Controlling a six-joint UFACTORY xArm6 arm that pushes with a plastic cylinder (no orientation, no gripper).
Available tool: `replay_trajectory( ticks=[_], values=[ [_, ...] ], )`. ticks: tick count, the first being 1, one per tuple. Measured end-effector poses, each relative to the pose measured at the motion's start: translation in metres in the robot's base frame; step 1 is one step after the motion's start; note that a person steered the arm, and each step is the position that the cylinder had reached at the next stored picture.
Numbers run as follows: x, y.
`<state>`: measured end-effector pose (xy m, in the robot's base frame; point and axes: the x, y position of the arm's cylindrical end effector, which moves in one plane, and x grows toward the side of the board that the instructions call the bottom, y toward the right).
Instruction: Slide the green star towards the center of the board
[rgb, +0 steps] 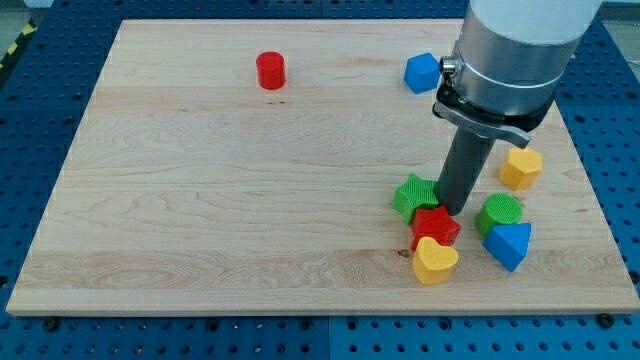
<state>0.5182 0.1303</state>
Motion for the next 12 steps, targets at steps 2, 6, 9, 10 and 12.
replay_trajectory(
  ticks=[2, 6, 9, 10, 12],
  values=[
    [0.000, -0.005],
    [0.000, -0.056],
    [0.025, -0.070],
    [0.025, -0.103],
    [0.025, -0.093]
  ],
)
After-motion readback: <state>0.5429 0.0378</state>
